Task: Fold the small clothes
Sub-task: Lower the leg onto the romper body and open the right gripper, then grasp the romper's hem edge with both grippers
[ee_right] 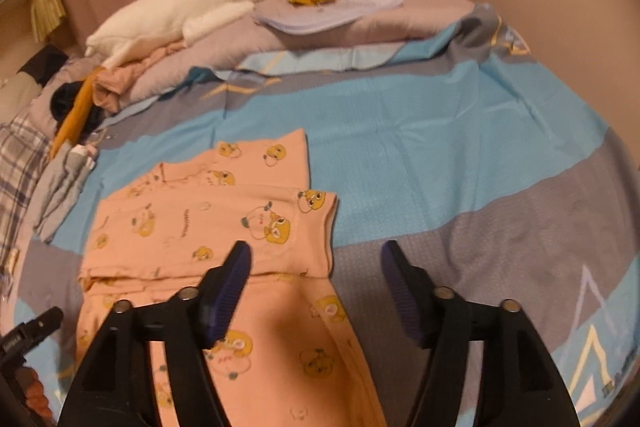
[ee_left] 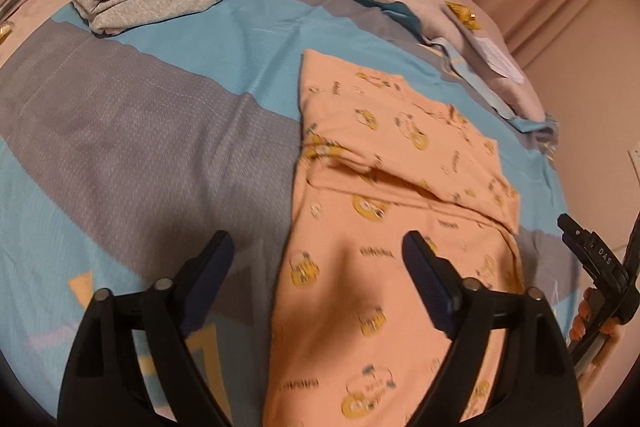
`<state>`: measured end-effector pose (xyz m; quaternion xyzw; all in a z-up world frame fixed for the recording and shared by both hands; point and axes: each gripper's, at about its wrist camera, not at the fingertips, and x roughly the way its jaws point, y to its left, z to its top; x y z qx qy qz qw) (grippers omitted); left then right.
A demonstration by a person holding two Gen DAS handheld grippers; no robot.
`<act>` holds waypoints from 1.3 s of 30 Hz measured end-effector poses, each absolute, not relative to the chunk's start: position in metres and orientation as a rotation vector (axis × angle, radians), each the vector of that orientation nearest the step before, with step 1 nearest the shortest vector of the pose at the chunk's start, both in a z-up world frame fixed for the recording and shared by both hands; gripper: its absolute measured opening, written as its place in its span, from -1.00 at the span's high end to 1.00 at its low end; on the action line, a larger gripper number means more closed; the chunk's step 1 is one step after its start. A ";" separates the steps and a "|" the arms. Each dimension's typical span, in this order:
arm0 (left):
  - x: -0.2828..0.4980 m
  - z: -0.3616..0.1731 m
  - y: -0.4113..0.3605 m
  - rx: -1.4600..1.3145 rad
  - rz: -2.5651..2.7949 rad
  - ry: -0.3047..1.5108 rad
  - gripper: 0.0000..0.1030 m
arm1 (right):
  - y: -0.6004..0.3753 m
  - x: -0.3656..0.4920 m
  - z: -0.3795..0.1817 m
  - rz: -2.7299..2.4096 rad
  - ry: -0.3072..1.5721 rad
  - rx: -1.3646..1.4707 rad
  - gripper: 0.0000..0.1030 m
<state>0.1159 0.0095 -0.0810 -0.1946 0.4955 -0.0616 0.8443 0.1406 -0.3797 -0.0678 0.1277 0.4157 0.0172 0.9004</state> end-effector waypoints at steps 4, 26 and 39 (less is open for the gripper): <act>0.097 -0.079 0.008 -0.443 -0.180 1.050 -0.77 | -0.384 0.117 -0.059 0.056 0.799 0.252 -0.47; 0.015 -0.110 0.014 -0.466 -0.275 1.165 -0.20 | -0.411 0.000 -0.124 0.060 0.947 0.289 -0.63; -0.014 -0.119 0.009 -0.453 -0.371 1.284 0.27 | -0.404 -0.034 -0.143 0.093 1.092 0.255 -0.06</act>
